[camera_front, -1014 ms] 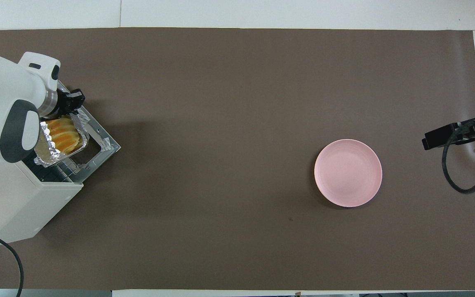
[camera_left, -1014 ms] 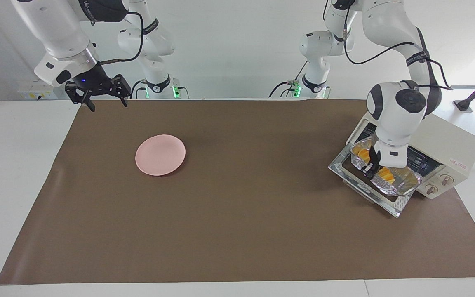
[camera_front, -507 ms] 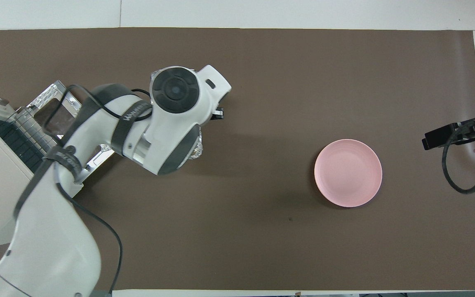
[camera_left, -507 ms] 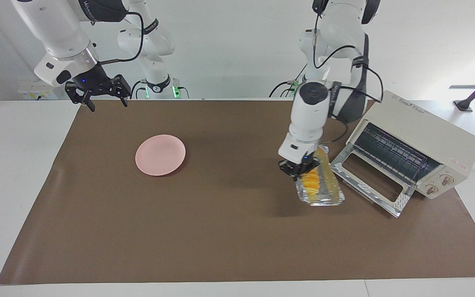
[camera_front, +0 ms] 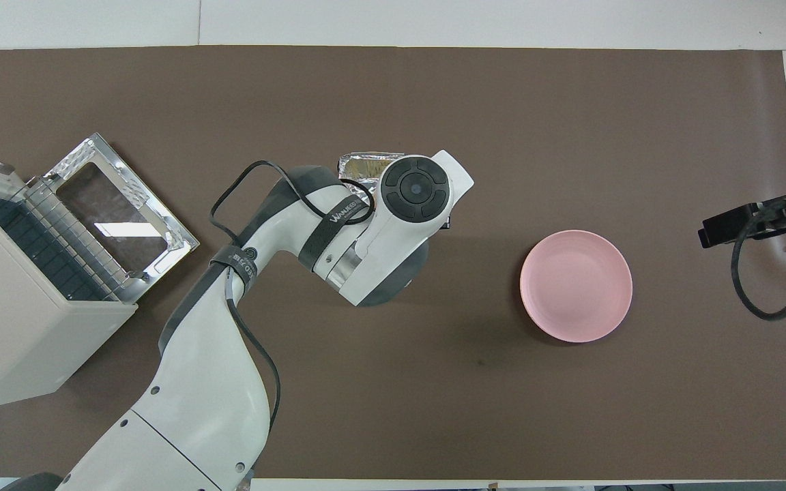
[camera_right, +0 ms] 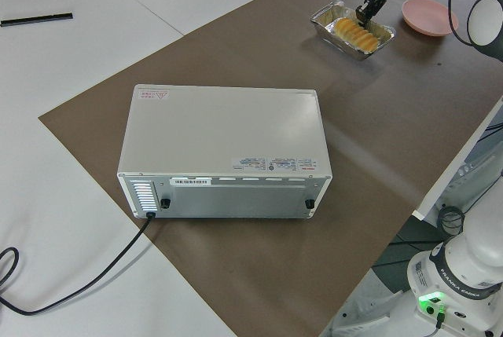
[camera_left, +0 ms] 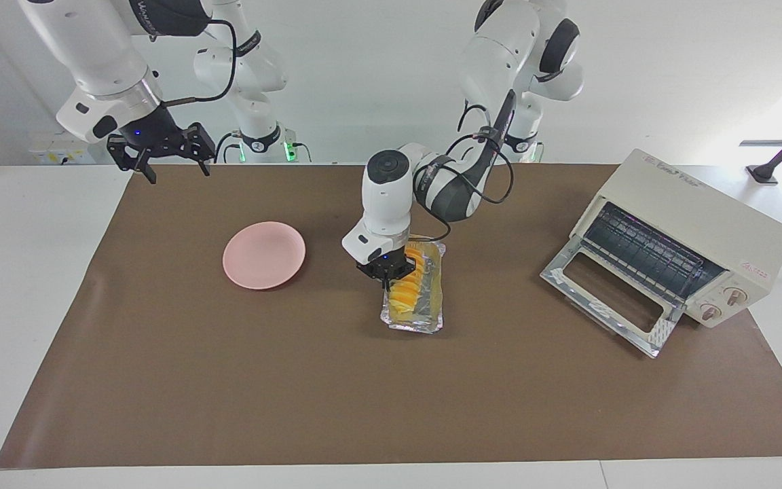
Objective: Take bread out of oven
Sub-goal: 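Pull the foil tray out and set it mid-table with the left gripper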
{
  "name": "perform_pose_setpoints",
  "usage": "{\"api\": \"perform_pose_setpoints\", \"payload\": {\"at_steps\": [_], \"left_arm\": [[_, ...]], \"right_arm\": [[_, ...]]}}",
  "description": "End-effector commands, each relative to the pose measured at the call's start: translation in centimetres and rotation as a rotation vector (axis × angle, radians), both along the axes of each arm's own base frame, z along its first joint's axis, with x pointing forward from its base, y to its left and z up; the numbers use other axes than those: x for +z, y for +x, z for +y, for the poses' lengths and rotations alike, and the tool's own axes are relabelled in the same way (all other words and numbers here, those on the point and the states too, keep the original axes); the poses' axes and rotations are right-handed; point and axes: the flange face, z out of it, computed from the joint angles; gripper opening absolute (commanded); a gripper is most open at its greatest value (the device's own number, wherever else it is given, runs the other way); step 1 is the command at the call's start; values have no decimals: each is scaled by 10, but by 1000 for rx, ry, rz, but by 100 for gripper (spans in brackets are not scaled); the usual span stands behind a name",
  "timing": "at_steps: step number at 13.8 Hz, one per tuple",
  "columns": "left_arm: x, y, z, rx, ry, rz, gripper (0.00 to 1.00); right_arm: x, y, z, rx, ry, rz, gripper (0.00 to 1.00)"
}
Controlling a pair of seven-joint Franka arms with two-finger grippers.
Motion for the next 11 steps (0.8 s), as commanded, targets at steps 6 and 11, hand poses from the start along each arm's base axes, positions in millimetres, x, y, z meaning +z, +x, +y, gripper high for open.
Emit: {"api": "perform_pose_setpoints", "payload": {"at_steps": [6,11], "left_arm": [[-12,-7,-3,70,15,24,0],[-6,4,6,97,5,12,100]], "right_arm": [[-1,-3,-1,-7,12,14,100],[0,-3,-2,-4,12,12,100]]}}
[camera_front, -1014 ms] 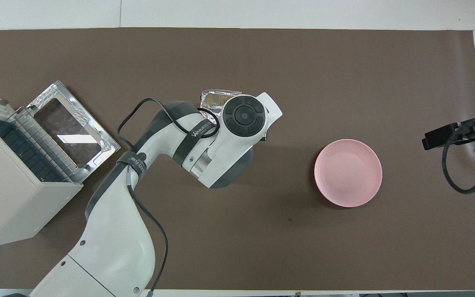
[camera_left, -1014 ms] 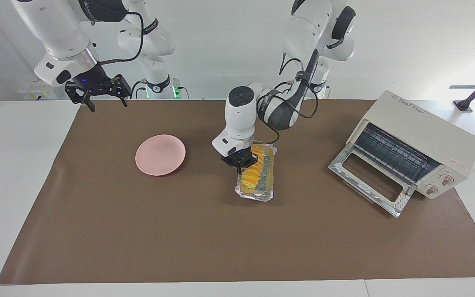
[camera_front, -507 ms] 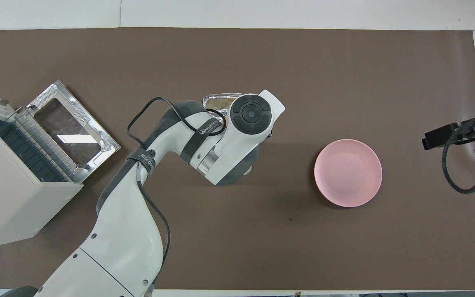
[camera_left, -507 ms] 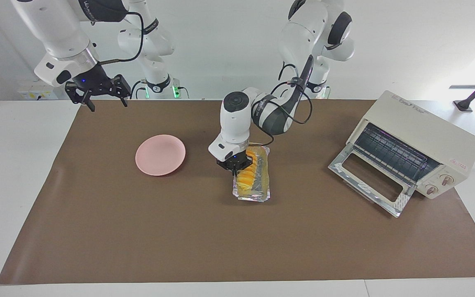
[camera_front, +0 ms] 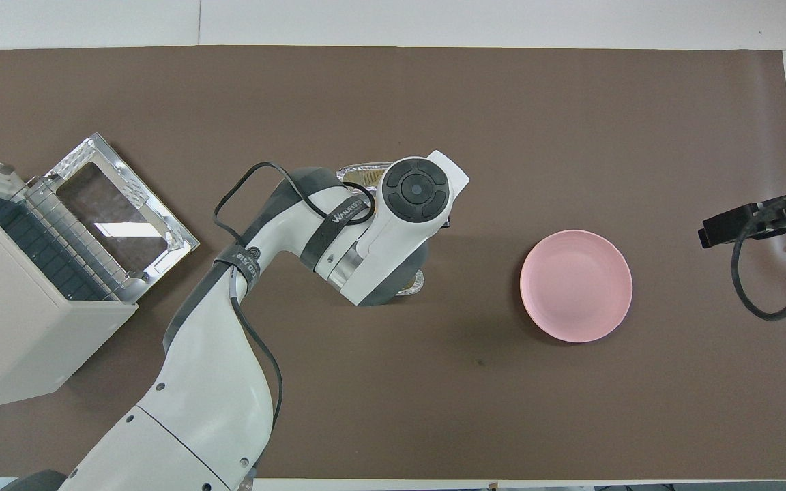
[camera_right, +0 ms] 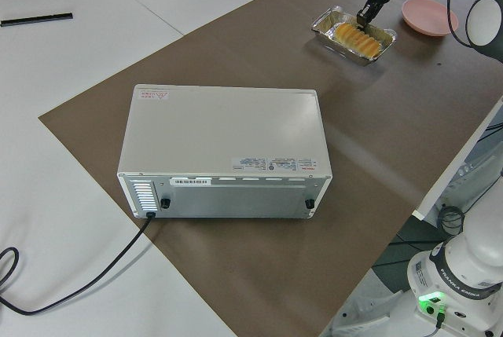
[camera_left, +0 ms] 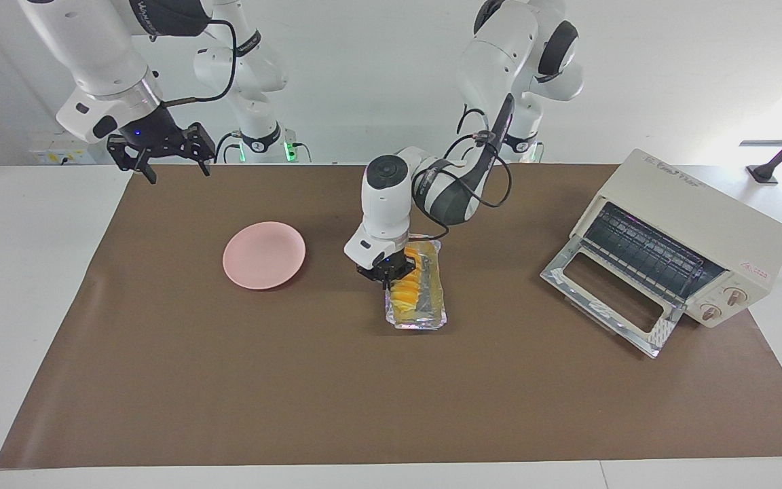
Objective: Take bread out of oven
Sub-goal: 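Pull the foil tray out and set it mid-table with the left gripper, then retract the left gripper while the right gripper reaches the foil tray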
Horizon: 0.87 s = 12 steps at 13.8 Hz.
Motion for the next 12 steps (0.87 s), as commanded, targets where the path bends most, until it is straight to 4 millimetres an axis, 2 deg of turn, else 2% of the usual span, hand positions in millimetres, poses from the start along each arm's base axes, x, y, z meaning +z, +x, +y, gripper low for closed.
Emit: {"api": "perform_pose_setpoints", "payload": {"at_steps": [1,3,5,6,7,10,12], "left_arm": [[11,5,5,27,-5,-2,100],[32,18,16,49,-14,-27,100],[74,51,76,135,-16,-59,100],[97,65,113,188,-7,-55,100],[119,71,145,211,8,-47,100],[169,81,237,149,64,9,100],[203,72,297,117,100,72,100]], "right_arm": [[0,-3,-2,-6,12,12,100],[0,-3,-2,-3,12,12,100],[-1,-3,1,5,12,14,100],[-4,-4,4,6,11,12,100],[-6,-4,7,6,10,2,100],[-29,6,37,37,11,-51,100],[-55,23,76,30,18,-59,100]]}}
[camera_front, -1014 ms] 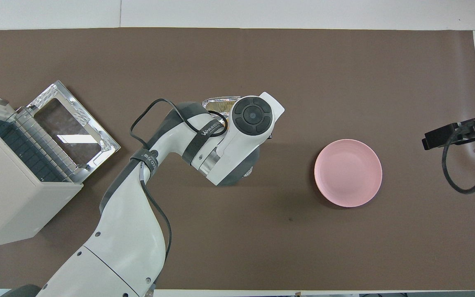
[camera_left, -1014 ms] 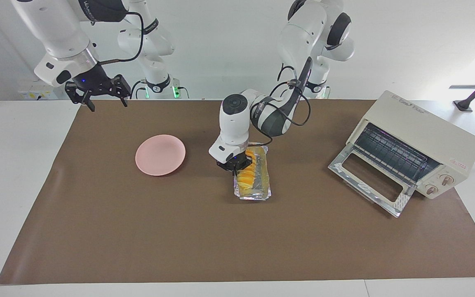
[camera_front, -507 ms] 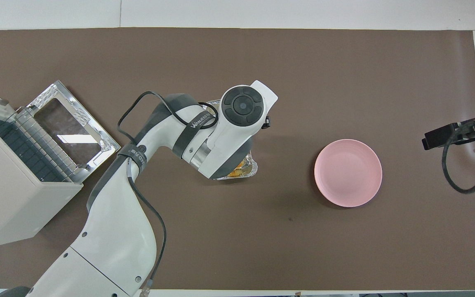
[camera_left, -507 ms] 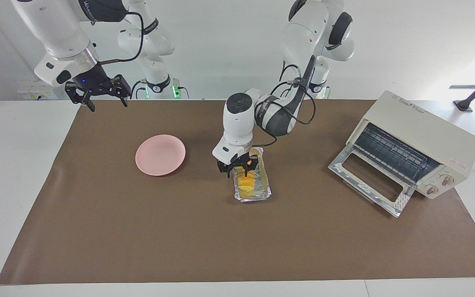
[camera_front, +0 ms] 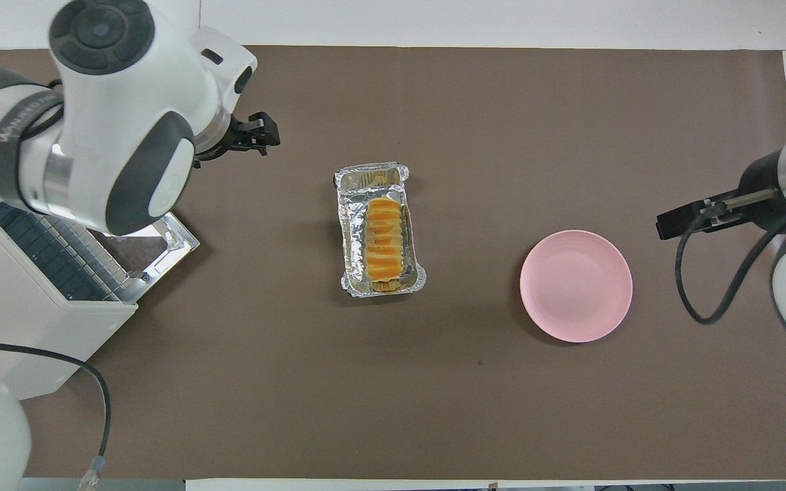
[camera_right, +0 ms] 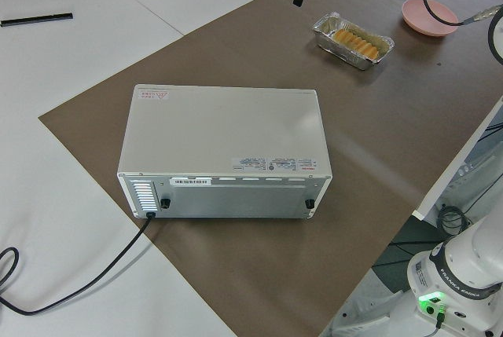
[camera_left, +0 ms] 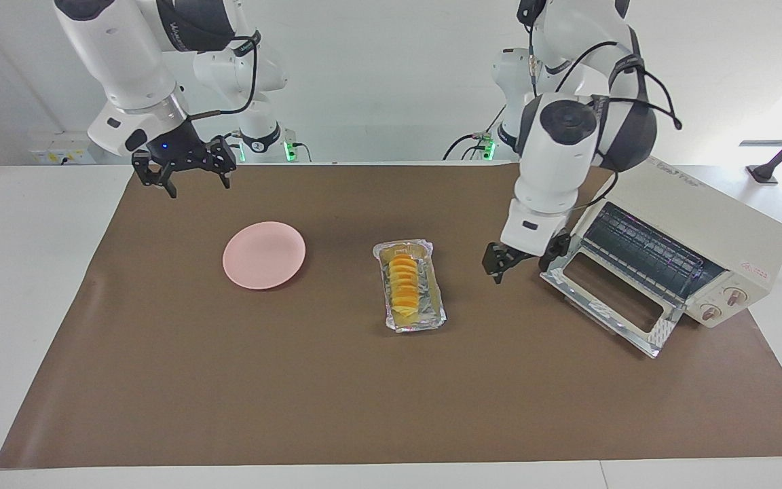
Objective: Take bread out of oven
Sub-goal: 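Retract the left gripper while the right gripper reaches the foil tray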
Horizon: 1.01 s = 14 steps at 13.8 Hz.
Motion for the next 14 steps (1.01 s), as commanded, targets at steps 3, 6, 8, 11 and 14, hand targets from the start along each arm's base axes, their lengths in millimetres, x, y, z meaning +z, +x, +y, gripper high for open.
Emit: {"api": "perform_pose_setpoints", "payload": {"at_steps": [3,6,8,11,14], "left_arm": [[53,-45,110,-118,27,166,100],[72,-89,150,-88,33,193,100],[81,-104,158,-75,29,222,100],[83,-103,155,-151,-24,215,100],[81,-101,161,-153,-23,212,100]], "right_arm": [[-67,30,110,-96,13,13,100],[-100,40,182,-164,14,13,100],[-129,42,215,-171,8,11,100],[-191,64,286,-222,-63,3,100],[-226,72,299,-218,-46,-54,100]]}}
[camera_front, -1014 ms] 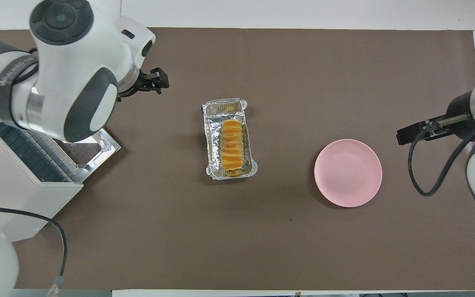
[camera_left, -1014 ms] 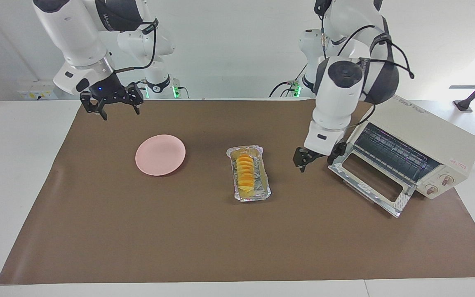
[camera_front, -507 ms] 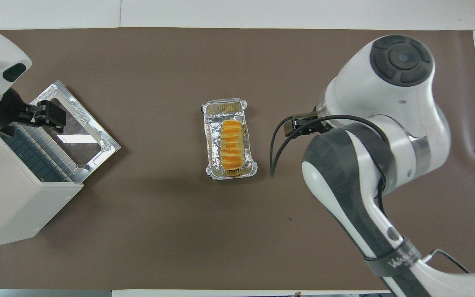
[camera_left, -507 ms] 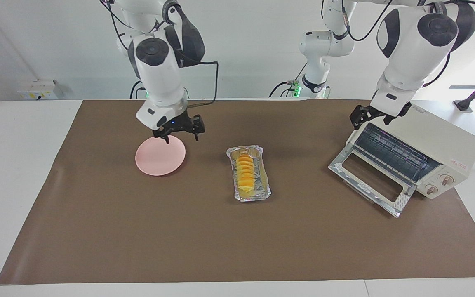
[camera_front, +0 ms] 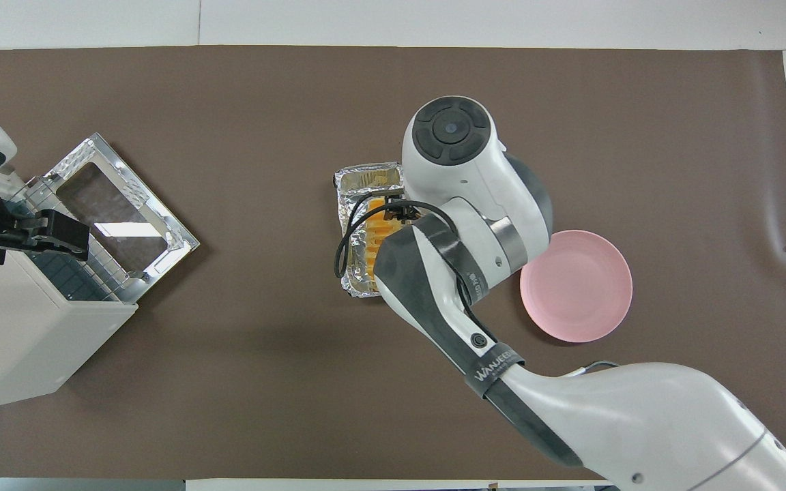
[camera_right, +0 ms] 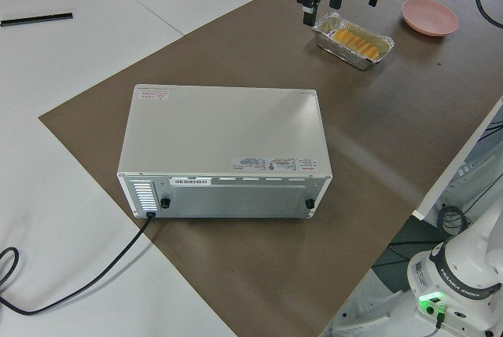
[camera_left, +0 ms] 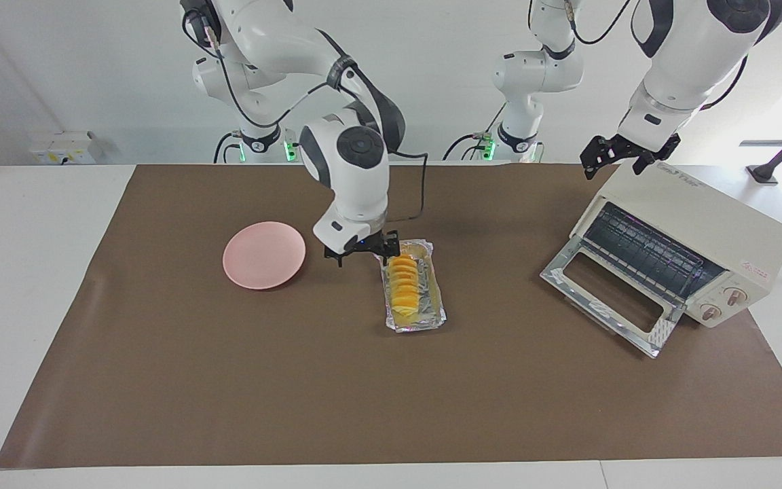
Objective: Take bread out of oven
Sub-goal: 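Grasp the foil tray with the right gripper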
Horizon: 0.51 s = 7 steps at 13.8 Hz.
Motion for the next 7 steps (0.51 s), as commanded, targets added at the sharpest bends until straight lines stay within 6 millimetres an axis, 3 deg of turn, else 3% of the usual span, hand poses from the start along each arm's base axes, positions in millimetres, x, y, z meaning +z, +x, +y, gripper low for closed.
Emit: {"api": "perform_pose_setpoints", "payload": {"at_steps": [1,4,6,7], "left_arm": [[-5,0,5,-29,-22,-12,100],[-5,0,4,-37,-21,-5,100],[0,-4,2,-41,-17,11,100],[11,-9,0,-49,-15,16,100]], "right_arm": [[-30,14,4,-6,-11,-34,100],[-52,18,6,-4,-9,-43,100],[-55,14,11,6,-11,-41,100],[-56,15,10,10,-17,-48,94]]}}
